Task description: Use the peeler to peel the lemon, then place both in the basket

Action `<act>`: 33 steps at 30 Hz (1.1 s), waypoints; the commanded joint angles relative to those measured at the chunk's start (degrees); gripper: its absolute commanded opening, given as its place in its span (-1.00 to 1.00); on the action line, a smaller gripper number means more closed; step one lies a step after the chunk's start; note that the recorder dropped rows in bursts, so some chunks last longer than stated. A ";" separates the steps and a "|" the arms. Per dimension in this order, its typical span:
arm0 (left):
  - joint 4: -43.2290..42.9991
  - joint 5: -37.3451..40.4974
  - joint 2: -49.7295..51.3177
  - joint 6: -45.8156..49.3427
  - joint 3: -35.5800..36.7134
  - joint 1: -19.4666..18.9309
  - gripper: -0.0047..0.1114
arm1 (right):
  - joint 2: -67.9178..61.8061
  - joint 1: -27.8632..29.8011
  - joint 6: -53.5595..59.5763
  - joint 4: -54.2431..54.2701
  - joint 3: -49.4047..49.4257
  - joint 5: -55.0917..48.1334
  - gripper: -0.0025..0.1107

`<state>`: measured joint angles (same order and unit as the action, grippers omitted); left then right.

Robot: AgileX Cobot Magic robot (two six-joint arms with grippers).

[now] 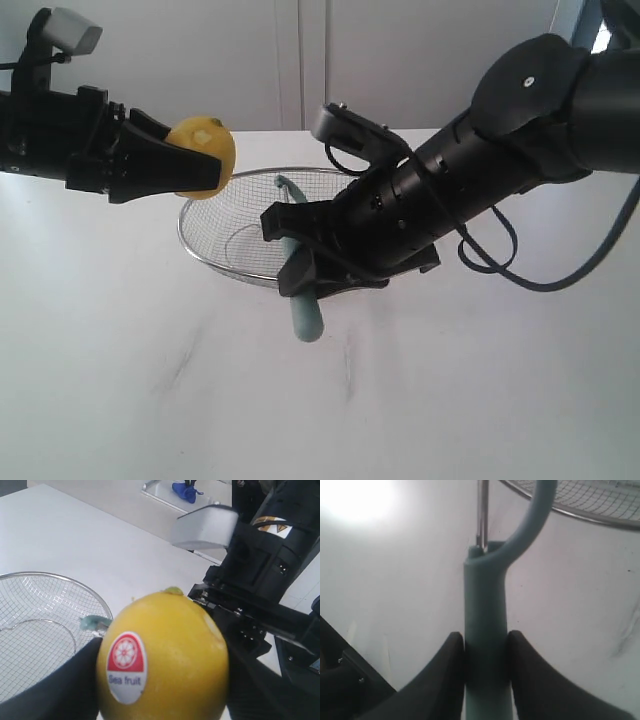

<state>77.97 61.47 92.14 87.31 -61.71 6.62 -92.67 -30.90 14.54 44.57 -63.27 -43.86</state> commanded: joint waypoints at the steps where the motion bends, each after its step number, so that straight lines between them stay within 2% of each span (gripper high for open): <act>1: 1.20 1.00 -0.77 0.03 0.45 -0.09 -0.92 | -1.29 -0.05 0.12 2.09 -0.01 -0.90 -0.96; 12: 1.20 1.00 -0.77 0.03 0.45 -0.09 -0.92 | -1.70 -0.05 11.30 17.74 -0.01 -3.77 -0.96; 22: 1.20 1.00 -0.77 0.03 0.45 -0.09 -0.92 | -1.70 -0.05 14.07 23.06 -0.01 -8.08 -0.96; 33: 1.20 1.00 -0.77 0.03 0.45 -0.09 -0.92 | -0.99 -0.05 15.49 25.30 -0.01 -5.66 -0.96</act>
<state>77.97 61.47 92.14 87.31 -61.71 6.62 -94.53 -30.90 29.11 69.12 -63.27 -50.69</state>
